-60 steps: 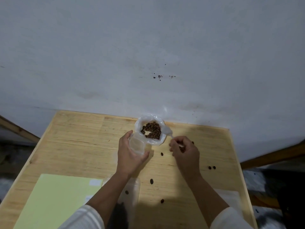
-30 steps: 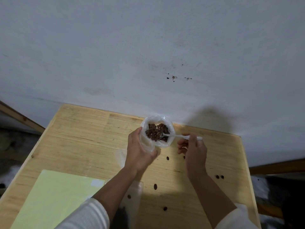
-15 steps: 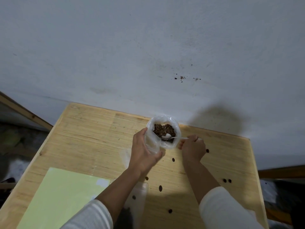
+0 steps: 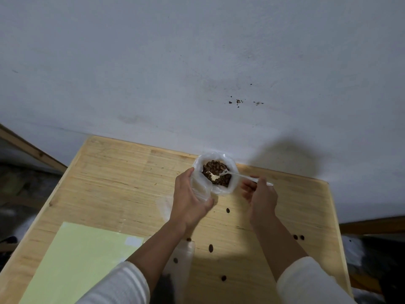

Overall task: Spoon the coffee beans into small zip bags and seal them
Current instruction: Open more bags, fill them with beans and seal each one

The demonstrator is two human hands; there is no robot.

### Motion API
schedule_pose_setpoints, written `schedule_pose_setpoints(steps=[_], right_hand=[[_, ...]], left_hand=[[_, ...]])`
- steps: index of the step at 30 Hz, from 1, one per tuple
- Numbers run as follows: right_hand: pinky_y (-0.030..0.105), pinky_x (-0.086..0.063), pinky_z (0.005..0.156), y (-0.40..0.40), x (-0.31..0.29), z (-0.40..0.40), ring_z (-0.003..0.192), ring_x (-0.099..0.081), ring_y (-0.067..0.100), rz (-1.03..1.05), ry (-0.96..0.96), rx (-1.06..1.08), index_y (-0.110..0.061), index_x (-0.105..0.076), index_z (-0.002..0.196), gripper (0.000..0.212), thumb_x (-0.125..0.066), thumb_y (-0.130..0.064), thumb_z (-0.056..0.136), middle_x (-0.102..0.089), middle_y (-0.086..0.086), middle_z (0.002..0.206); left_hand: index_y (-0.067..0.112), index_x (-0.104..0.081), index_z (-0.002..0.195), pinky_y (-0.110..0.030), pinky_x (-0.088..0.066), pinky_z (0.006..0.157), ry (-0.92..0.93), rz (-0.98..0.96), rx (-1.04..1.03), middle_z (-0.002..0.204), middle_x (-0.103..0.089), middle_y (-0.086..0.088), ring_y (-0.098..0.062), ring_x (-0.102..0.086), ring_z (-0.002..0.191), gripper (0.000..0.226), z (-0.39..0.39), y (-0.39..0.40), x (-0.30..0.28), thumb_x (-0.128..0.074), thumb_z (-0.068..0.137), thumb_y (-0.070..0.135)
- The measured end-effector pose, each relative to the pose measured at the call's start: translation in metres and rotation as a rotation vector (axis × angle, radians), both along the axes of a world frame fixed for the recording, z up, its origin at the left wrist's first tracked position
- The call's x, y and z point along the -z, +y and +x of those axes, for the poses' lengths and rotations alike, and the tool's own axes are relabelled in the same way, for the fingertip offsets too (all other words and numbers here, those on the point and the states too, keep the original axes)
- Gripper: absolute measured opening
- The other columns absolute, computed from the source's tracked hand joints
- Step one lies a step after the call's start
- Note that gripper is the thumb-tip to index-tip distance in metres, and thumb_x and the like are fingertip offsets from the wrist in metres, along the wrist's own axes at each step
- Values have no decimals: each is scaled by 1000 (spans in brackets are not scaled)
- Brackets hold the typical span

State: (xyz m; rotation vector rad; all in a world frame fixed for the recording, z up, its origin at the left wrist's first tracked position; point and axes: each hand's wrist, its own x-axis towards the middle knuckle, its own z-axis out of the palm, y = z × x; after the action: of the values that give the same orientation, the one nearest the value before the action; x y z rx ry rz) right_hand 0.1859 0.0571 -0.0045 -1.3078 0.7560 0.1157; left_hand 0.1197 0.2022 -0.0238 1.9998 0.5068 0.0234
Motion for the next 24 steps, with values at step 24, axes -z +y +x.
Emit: schedule_pose_setpoints(steps=[24], right_hand=[[21, -53, 46, 15, 22, 14, 54, -65, 18, -275, 97, 102, -7, -58, 91, 28, -34, -19, 98, -68, 9, 69]], left_hand=[[23, -24, 141, 8, -29, 73, -6, 9, 13, 135, -27, 9, 2, -31, 114, 97, 3, -3, 3, -82, 66, 39]])
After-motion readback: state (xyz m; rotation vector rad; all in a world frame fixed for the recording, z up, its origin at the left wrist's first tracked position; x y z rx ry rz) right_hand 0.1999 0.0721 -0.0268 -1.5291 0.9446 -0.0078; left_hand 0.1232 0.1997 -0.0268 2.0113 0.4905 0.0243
